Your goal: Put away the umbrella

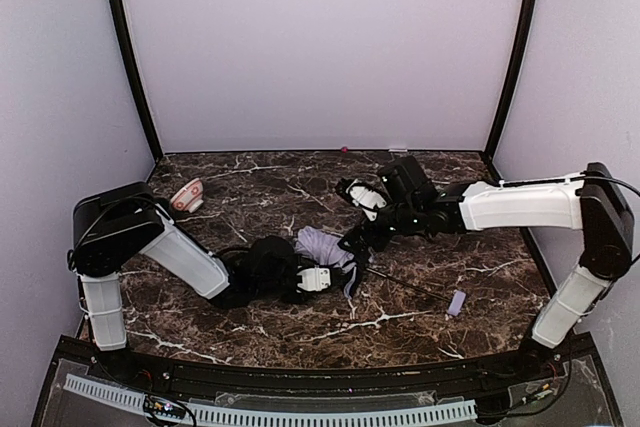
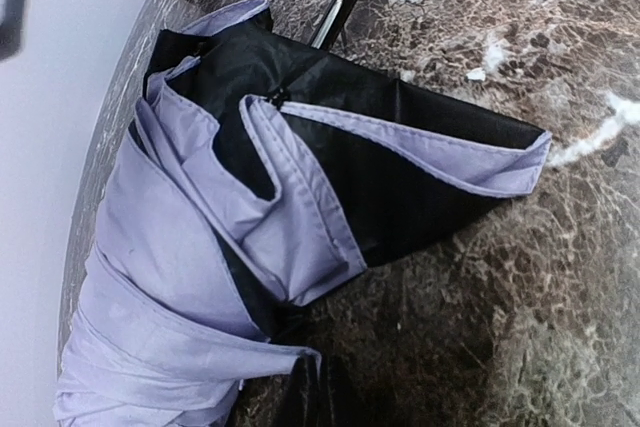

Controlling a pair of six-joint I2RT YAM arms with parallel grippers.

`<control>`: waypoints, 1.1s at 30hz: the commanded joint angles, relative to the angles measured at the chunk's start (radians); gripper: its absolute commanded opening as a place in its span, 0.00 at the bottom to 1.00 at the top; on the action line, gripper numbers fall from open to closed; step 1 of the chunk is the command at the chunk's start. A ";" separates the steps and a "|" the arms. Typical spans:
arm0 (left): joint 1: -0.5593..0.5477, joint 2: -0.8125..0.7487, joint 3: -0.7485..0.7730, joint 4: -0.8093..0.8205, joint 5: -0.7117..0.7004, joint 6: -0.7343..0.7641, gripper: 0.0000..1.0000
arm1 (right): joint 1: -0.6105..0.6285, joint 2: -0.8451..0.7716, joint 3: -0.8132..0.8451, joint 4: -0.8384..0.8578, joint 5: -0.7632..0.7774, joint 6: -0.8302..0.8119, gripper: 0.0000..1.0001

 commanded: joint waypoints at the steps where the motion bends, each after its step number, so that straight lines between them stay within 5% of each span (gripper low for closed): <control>1: 0.004 0.018 -0.067 -0.069 0.015 -0.001 0.00 | 0.017 0.103 0.017 -0.079 0.104 -0.313 1.00; 7: 0.004 0.019 -0.069 -0.064 0.016 -0.001 0.00 | 0.072 0.123 -0.021 0.032 0.081 -0.445 1.00; 21: 0.004 0.015 -0.080 -0.045 0.016 0.005 0.00 | 0.091 0.317 0.037 0.136 0.192 -0.441 0.98; 23: 0.004 0.013 -0.083 -0.044 0.016 0.005 0.00 | 0.084 0.335 0.051 0.124 0.176 -0.430 0.85; 27: 0.004 0.012 -0.089 -0.033 0.012 0.004 0.00 | 0.076 0.351 0.053 0.125 0.167 -0.392 0.31; 33: 0.004 0.002 -0.148 0.157 -0.137 0.028 0.00 | 0.058 0.329 0.087 0.055 0.066 -0.271 0.00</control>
